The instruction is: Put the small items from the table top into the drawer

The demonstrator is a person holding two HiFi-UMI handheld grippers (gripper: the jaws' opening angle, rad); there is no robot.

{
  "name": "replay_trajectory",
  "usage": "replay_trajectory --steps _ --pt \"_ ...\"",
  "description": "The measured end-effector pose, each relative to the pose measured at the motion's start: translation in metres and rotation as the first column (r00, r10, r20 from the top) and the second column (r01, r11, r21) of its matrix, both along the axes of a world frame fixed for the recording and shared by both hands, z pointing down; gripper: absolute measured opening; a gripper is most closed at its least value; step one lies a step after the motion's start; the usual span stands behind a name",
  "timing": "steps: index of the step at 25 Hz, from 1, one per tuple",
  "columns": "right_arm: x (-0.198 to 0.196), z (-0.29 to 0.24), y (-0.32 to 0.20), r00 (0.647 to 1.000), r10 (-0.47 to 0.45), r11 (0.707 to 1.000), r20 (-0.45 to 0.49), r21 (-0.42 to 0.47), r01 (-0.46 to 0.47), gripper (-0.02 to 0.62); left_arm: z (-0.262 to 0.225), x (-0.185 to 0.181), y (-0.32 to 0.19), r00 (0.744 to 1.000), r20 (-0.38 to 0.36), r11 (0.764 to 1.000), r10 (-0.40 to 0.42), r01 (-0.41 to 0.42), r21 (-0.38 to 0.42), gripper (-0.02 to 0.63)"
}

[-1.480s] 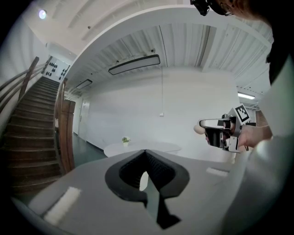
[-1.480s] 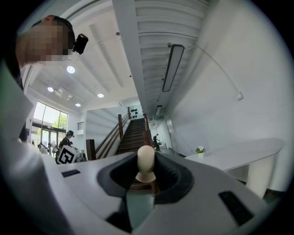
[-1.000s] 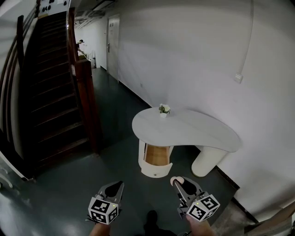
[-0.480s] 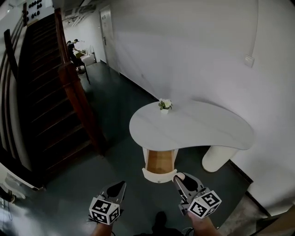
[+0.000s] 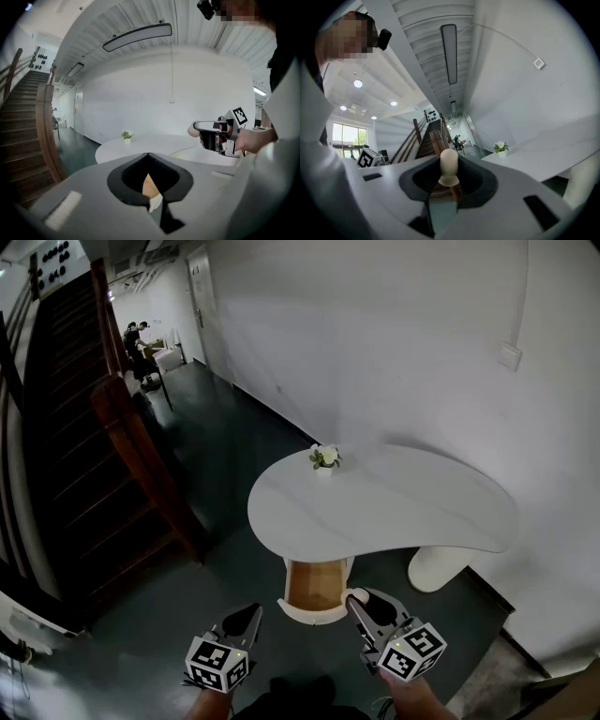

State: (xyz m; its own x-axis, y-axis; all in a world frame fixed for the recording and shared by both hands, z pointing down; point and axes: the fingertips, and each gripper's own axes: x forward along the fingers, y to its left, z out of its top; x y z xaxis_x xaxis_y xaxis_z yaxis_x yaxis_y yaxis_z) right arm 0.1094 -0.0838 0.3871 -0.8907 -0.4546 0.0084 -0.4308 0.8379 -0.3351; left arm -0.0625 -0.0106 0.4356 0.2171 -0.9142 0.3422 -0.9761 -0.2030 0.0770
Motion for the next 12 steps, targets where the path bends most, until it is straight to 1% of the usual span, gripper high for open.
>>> replay_trajectory --steps 6,10,12 --pt "-0.014 0.012 -0.024 0.999 0.032 0.999 -0.027 -0.021 -0.033 0.092 0.011 -0.014 -0.036 0.999 -0.027 0.999 0.037 -0.037 0.005 0.008" --pt "-0.034 0.016 -0.039 0.996 0.064 0.997 -0.056 -0.027 -0.066 0.094 0.016 -0.032 -0.062 0.996 -0.051 0.997 0.075 -0.075 0.012 0.008" --pt "-0.046 0.017 -0.044 0.993 0.093 0.995 -0.069 -0.031 -0.095 0.094 0.019 -0.043 -0.071 0.993 -0.056 0.994 0.107 -0.107 0.014 0.008"
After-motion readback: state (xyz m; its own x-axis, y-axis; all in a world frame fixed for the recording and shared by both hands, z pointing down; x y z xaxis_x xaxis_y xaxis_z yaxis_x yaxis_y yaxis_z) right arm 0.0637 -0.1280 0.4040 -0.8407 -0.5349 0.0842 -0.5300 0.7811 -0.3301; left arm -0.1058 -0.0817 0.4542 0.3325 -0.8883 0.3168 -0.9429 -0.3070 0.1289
